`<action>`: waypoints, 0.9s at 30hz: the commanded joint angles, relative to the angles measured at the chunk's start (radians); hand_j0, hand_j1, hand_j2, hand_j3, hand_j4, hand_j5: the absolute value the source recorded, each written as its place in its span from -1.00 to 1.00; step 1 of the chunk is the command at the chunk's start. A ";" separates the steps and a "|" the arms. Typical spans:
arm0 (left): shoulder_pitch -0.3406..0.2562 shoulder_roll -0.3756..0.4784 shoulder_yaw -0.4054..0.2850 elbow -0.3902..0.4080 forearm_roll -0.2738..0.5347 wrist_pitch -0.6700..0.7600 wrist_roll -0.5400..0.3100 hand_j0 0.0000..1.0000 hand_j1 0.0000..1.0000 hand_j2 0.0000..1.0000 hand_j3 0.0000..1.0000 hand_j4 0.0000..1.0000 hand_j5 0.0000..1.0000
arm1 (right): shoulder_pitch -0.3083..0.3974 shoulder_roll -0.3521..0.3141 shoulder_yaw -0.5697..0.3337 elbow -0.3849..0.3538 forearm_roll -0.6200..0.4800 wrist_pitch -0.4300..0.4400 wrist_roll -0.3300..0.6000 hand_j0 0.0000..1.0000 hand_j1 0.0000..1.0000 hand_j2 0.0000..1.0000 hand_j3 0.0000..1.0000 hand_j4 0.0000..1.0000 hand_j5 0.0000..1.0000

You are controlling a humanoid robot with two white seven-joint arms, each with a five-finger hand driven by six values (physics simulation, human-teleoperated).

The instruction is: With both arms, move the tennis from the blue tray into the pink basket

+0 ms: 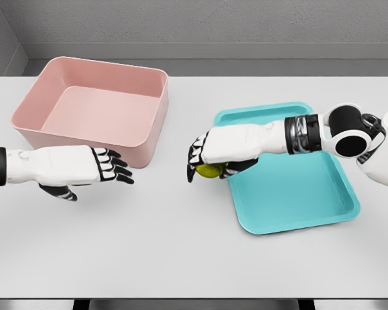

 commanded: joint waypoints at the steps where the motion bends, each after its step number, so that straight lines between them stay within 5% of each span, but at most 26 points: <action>1: 0.001 0.004 0.003 0.000 0.005 0.002 0.017 1.00 1.00 1.00 1.00 1.00 1.00 | 0.000 0.019 0.012 0.000 -0.006 0.003 0.000 0.23 0.23 0.23 0.23 0.23 0.23; 9: 0.064 0.054 0.003 0.000 0.014 0.002 -0.044 1.00 1.00 1.00 1.00 1.00 1.00 | 0.035 0.066 0.023 0.012 -0.004 0.011 0.000 0.23 0.23 0.23 0.23 0.23 0.23; 27: 0.072 0.054 0.024 0.000 0.054 0.002 -0.038 1.00 1.00 1.00 1.00 1.00 1.00 | 0.037 0.191 0.101 0.180 -0.001 0.015 0.006 0.24 0.24 0.24 0.24 0.24 0.24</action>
